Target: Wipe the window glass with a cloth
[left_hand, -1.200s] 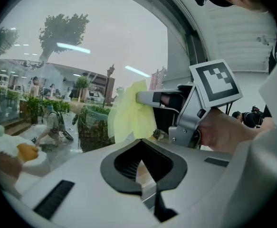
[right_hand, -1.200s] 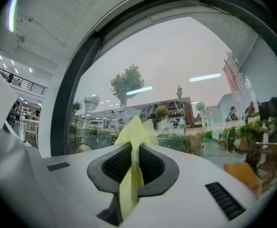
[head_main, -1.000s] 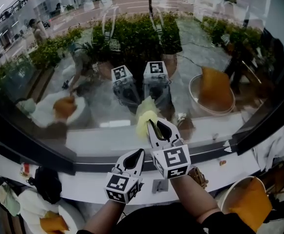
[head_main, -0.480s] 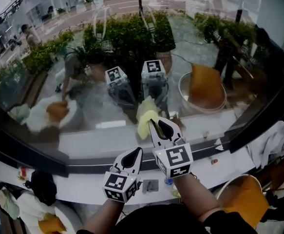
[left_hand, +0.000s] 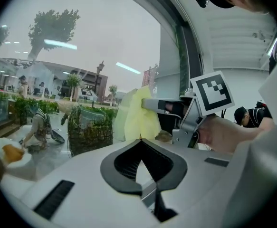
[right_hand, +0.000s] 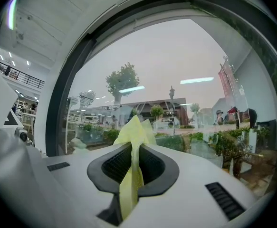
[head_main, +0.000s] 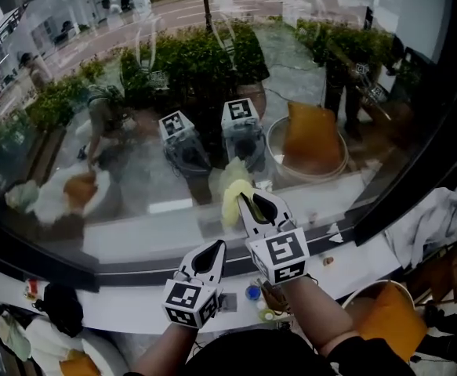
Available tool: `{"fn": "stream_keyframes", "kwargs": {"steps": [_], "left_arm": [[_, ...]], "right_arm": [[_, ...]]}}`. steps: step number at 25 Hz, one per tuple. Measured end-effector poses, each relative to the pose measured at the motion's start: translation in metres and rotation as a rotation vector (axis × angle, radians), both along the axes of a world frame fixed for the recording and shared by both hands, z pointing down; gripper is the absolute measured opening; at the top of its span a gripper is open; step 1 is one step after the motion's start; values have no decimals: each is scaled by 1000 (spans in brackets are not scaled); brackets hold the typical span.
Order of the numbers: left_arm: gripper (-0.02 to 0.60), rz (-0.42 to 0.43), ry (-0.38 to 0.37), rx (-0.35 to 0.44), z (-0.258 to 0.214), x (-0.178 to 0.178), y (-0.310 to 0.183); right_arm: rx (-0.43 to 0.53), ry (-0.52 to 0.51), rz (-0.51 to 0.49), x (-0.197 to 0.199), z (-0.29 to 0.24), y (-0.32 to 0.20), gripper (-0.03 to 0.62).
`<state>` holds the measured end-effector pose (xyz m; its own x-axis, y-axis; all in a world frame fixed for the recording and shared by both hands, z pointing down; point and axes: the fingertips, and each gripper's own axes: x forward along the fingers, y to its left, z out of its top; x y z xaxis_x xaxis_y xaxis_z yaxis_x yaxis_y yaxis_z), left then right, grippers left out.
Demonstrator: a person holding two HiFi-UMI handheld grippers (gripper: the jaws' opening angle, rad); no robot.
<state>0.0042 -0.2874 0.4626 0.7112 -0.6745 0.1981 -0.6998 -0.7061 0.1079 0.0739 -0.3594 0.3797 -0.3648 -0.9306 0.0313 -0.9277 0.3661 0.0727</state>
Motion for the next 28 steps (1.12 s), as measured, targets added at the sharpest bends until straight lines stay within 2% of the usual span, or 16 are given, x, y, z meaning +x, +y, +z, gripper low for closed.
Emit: {"fn": "stream_keyframes", "kwargs": {"steps": [15,23,28], "left_arm": [[8,46,-44,-5,1,108,10],[8,58,-31,-5,-5,185,25],[8,64,-28,-2,-5,206,34]], "right_arm": [[-1,-19,35,130,4,8,52],[-11,-4,97,233,4,15,52],[-22,1,137,273,7,18,52]]}}
